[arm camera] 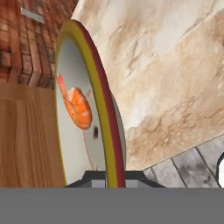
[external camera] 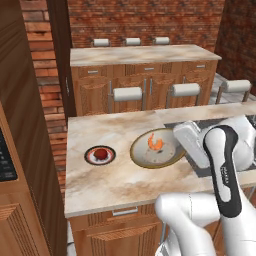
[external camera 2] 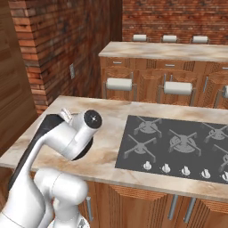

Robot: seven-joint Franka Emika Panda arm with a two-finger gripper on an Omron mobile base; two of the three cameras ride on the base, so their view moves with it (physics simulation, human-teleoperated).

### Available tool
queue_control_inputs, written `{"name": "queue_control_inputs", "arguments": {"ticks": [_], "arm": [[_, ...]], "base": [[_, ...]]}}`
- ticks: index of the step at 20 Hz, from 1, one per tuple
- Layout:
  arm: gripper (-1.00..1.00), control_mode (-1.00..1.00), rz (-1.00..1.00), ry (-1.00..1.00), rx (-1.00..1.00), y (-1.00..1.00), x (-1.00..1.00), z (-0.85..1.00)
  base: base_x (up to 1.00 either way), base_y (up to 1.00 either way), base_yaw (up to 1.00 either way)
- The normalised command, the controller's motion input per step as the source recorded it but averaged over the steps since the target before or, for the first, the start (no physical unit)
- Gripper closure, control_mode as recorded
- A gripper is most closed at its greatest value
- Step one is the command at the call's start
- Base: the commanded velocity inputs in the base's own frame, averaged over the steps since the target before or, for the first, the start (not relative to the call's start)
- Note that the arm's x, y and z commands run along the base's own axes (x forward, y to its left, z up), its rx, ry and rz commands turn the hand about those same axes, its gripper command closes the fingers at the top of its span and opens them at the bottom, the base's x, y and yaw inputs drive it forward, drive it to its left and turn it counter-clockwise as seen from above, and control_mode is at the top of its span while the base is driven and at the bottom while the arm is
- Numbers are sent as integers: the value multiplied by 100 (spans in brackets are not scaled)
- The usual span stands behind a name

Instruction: Remove the mango from the bowl and place it on the small plate. Then place the bowl with only the shrimp in the microwave, close the door, and press the start button to microwave the shrimp.

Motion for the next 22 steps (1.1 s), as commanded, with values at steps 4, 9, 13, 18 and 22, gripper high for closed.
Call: {"name": "queue_control_inputs", "arguments": {"ticks": [4,9,13,18,22], "arm": [[100,-100,-13,-12,1,-47,-64,48],[100,-100,-12,-3,9,-30,-67,42],[100,-100,-10,0,9,-18,-64,44],[100,-100,-11,0,5,-4,-67,35],[100,-100,-6,1,0,2,-28,2]], "base": [[0,0,0],[0,0,0],[0,0,0],[0,0,0],[0,0,0]]}}
